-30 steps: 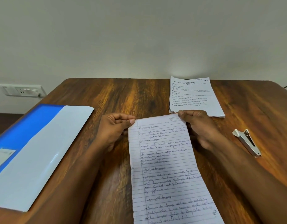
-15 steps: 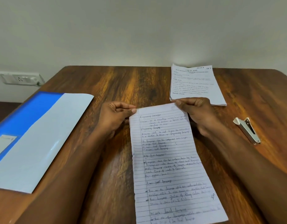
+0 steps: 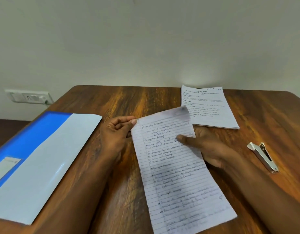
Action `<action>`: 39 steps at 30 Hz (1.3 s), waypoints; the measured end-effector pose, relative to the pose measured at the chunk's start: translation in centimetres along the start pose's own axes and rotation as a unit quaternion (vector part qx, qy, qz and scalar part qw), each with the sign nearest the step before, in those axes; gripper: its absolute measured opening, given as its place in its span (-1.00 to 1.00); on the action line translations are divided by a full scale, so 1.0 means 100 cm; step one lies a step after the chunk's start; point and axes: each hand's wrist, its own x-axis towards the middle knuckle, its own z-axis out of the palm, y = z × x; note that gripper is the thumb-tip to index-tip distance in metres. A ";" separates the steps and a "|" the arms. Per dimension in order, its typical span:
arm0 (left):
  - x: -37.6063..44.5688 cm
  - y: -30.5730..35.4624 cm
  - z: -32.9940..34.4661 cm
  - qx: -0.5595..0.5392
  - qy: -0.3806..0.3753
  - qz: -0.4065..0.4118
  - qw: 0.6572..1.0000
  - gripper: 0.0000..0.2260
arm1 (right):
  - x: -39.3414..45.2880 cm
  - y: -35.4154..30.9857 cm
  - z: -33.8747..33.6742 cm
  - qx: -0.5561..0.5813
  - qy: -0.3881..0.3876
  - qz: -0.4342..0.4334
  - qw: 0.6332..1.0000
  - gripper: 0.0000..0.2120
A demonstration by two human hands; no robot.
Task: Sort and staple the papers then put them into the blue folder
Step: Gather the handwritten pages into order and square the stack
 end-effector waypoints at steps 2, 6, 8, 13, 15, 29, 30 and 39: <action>-0.003 0.003 0.002 -0.047 -0.023 -0.039 0.998 -0.65 | 0.002 0.004 0.001 -0.003 0.052 -0.012 0.999 -0.69; -0.005 0.009 0.014 -0.094 -0.162 -0.116 0.975 -0.40 | 0.009 -0.008 0.001 0.012 0.168 -0.107 0.980 -0.73; -0.011 0.011 0.021 -0.072 -0.218 -0.107 0.967 -0.54 | 0.008 -0.019 0.002 -0.006 0.204 -0.163 0.965 -0.78; -0.039 0.027 0.028 -0.032 -0.167 0.047 0.984 -0.82 | -0.015 -0.040 0.026 -0.044 0.265 -0.310 0.912 -0.95; -0.048 0.039 0.029 -0.004 -0.118 0.141 0.983 -0.85 | -0.024 -0.050 0.038 -0.079 0.269 -0.393 0.876 -0.94; -0.034 0.002 0.030 0.061 -0.177 0.051 0.981 -0.79 | -0.003 -0.027 0.023 -0.081 0.238 -0.325 0.912 -0.82; -0.032 0.001 0.028 0.057 -0.176 0.024 0.982 -0.81 | -0.002 -0.029 0.022 -0.052 0.246 -0.326 0.911 -0.82; 0.000 0.012 -0.005 -0.147 -0.021 -0.059 0.987 -0.69 | -0.001 -0.035 -0.008 0.177 0.223 -0.242 0.927 -0.62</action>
